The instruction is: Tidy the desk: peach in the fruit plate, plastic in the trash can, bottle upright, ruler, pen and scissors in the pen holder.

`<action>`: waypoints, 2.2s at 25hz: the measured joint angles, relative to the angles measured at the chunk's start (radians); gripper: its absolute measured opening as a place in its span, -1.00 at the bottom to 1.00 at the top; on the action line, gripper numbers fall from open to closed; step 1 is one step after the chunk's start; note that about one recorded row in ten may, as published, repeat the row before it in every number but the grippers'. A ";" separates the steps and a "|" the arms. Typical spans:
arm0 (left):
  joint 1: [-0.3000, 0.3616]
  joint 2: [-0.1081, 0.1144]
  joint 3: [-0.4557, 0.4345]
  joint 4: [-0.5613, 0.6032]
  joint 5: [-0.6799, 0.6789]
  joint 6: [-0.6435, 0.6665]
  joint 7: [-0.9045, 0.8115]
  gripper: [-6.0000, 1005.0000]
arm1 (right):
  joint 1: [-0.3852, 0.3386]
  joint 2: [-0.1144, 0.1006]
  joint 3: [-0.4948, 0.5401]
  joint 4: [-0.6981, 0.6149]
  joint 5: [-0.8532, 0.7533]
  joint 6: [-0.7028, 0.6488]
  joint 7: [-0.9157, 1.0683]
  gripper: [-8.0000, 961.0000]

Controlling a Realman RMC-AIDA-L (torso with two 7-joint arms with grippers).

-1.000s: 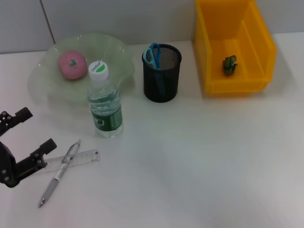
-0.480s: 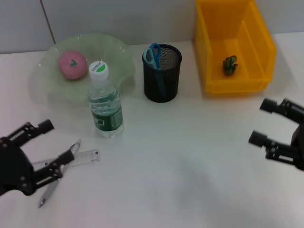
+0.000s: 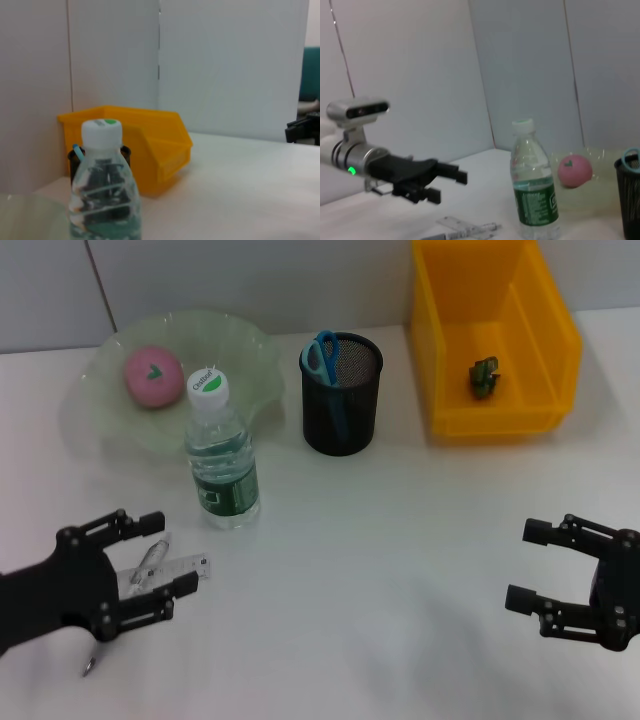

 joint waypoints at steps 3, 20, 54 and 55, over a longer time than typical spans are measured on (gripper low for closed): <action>-0.018 0.002 0.001 0.023 0.016 -0.012 -0.008 0.58 | 0.003 -0.002 0.003 0.001 -0.015 -0.003 0.004 0.73; -0.227 -0.001 0.073 0.287 0.477 -0.073 -0.399 0.58 | 0.010 -0.003 0.006 0.005 -0.058 -0.001 0.048 0.73; -0.356 -0.001 0.225 0.211 0.618 -0.191 -0.522 0.55 | 0.052 -0.008 0.029 0.050 -0.138 0.012 0.039 0.73; -0.360 -0.001 0.225 0.206 0.622 -0.194 -0.524 0.55 | 0.052 -0.008 0.029 0.050 -0.138 0.012 0.039 0.73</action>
